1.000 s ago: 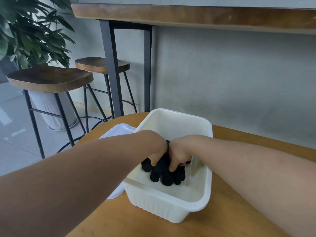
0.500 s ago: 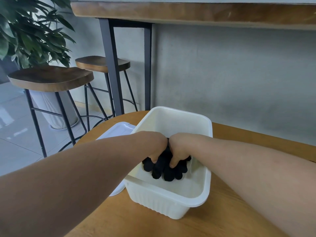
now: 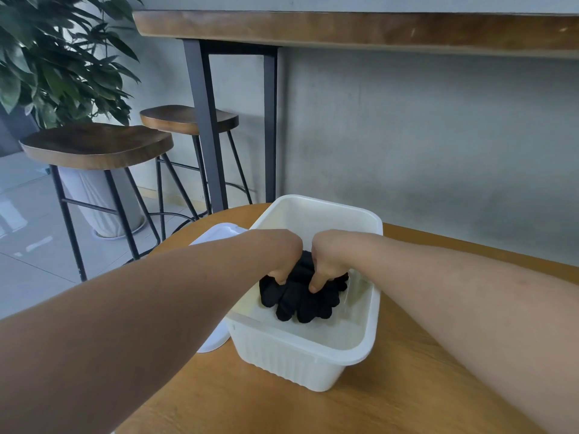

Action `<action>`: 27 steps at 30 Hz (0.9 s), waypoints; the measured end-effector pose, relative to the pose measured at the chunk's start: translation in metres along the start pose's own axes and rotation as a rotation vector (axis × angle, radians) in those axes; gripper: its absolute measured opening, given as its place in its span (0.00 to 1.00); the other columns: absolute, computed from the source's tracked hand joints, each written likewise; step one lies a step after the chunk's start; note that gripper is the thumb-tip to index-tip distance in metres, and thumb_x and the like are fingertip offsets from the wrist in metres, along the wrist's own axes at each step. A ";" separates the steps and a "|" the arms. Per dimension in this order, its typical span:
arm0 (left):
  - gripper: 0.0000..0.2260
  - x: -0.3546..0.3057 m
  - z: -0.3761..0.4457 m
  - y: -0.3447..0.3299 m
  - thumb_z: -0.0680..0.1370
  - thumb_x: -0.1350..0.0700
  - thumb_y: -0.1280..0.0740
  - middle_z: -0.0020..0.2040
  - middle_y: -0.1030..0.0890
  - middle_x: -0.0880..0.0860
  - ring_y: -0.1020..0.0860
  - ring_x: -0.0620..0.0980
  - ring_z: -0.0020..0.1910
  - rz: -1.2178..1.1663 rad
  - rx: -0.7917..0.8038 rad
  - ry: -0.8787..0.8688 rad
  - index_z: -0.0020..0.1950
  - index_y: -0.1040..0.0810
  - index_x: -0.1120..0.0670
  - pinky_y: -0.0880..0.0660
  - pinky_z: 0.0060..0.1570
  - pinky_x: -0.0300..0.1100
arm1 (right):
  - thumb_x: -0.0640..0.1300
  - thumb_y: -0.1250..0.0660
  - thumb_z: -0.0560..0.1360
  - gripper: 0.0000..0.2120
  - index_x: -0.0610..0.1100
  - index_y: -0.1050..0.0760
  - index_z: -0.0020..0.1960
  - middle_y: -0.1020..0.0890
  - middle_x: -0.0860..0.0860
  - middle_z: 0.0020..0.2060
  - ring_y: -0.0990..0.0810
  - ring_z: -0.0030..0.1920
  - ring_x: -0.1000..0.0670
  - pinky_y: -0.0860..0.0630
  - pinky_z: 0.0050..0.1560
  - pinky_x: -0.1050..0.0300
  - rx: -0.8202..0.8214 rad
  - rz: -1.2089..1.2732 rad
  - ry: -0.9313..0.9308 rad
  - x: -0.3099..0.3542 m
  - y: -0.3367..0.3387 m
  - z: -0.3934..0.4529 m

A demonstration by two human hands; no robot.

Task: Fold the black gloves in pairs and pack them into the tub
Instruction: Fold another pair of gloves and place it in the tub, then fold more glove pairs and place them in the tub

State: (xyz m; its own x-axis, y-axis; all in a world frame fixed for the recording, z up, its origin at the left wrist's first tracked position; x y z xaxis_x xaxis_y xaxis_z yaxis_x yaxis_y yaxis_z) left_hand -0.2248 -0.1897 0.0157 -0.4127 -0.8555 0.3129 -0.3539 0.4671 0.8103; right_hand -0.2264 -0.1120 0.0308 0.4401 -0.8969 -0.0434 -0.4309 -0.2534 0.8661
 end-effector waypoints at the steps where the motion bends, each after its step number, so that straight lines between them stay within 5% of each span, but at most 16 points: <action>1: 0.06 0.001 -0.002 0.001 0.78 0.51 0.33 0.36 0.28 0.49 0.26 0.52 0.47 -0.001 -0.007 0.008 0.47 0.24 0.54 0.27 0.60 0.47 | 0.58 0.25 0.69 0.18 0.43 0.19 0.44 0.20 0.51 0.36 0.21 0.43 0.46 0.23 0.49 0.54 -0.006 -0.004 -0.003 0.000 0.001 -0.002; 6: 0.11 0.004 -0.022 0.010 0.78 0.51 0.33 0.46 0.23 0.52 0.25 0.52 0.48 -0.095 -0.056 0.042 0.56 0.21 0.56 0.28 0.52 0.43 | 0.56 0.26 0.71 0.17 0.43 0.20 0.48 0.19 0.48 0.44 0.20 0.49 0.45 0.22 0.54 0.51 -0.070 -0.013 -0.033 -0.003 0.011 -0.010; 13: 0.11 0.005 -0.064 0.071 0.78 0.52 0.38 0.55 0.21 0.54 0.22 0.54 0.53 -0.269 -0.336 0.109 0.54 0.23 0.57 0.25 0.52 0.45 | 0.54 0.31 0.74 0.15 0.42 0.19 0.48 0.20 0.47 0.43 0.21 0.45 0.45 0.26 0.42 0.58 -0.372 0.207 -0.083 -0.029 0.052 -0.072; 17: 0.07 -0.031 -0.084 0.111 0.79 0.52 0.40 0.47 0.27 0.50 0.27 0.51 0.49 -0.310 -0.516 0.121 0.47 0.29 0.55 0.28 0.47 0.42 | 0.52 0.33 0.73 0.14 0.44 0.26 0.35 0.25 0.49 0.32 0.24 0.37 0.45 0.34 0.31 0.60 -0.575 0.400 -0.159 -0.062 0.048 -0.124; 20: 0.13 -0.072 -0.097 0.134 0.78 0.53 0.39 0.36 0.34 0.46 0.32 0.50 0.42 -0.356 -0.618 0.088 0.35 0.36 0.52 0.36 0.34 0.39 | 0.48 0.34 0.73 0.15 0.45 0.33 0.31 0.29 0.50 0.28 0.28 0.33 0.44 0.39 0.28 0.60 -0.694 0.519 -0.241 -0.090 0.027 -0.166; 27: 0.12 -0.180 -0.106 0.149 0.73 0.55 0.34 0.32 0.28 0.48 0.31 0.50 0.34 -0.661 -0.751 -0.084 0.32 0.34 0.52 0.38 0.28 0.39 | 0.49 0.35 0.73 0.12 0.41 0.22 0.37 0.19 0.45 0.35 0.21 0.38 0.41 0.24 0.37 0.53 -0.838 0.661 -0.352 -0.151 -0.039 -0.257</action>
State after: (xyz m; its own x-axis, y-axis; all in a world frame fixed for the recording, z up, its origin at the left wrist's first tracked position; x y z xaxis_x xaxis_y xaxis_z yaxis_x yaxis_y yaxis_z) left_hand -0.1140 0.0102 0.1321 -0.3924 -0.8604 -0.3252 0.0757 -0.3826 0.9208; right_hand -0.0734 0.1270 0.1314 0.0169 -0.8507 0.5254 0.2266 0.5150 0.8267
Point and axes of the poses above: each hand's wrist, its own z-axis towards the middle knuckle, its own y-axis out of the back of the hand, x = y × z, the point moved 6 cm from there along z, towards the middle knuckle
